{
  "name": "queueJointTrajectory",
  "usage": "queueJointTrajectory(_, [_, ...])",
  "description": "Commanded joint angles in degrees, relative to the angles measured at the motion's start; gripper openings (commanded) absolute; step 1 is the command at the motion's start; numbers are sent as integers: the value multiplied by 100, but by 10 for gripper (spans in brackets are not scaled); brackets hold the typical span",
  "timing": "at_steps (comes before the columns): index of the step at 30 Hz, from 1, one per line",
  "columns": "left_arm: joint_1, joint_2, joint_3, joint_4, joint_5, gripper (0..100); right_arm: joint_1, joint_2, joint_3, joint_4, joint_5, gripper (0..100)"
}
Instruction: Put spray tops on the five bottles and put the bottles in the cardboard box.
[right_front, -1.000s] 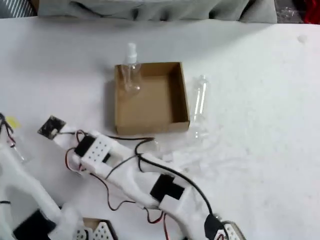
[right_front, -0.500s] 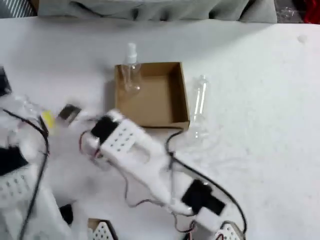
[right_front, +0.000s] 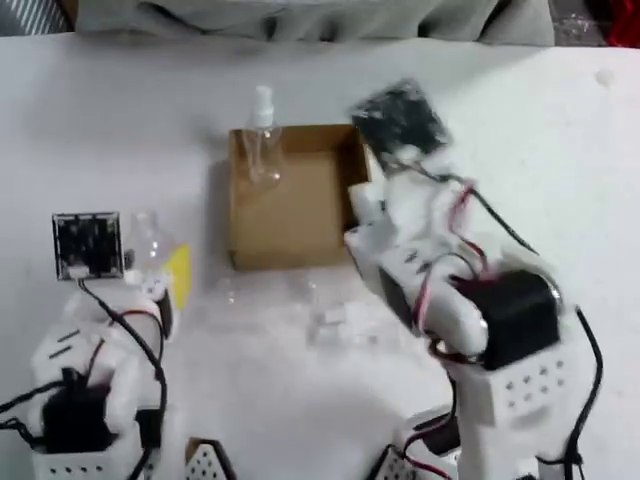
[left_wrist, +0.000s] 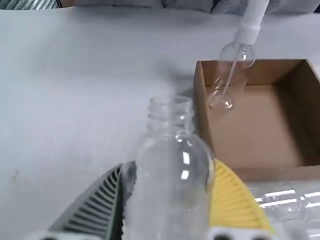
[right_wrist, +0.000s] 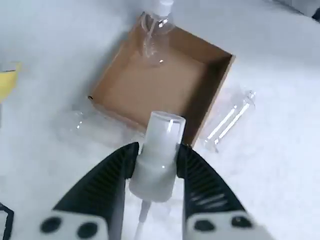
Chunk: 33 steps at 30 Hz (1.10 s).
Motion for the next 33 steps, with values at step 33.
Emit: queueJointTrajectory(33, [655,-75,-88,-2866,62,22,1763,-787,1037,-2563,-457,16])
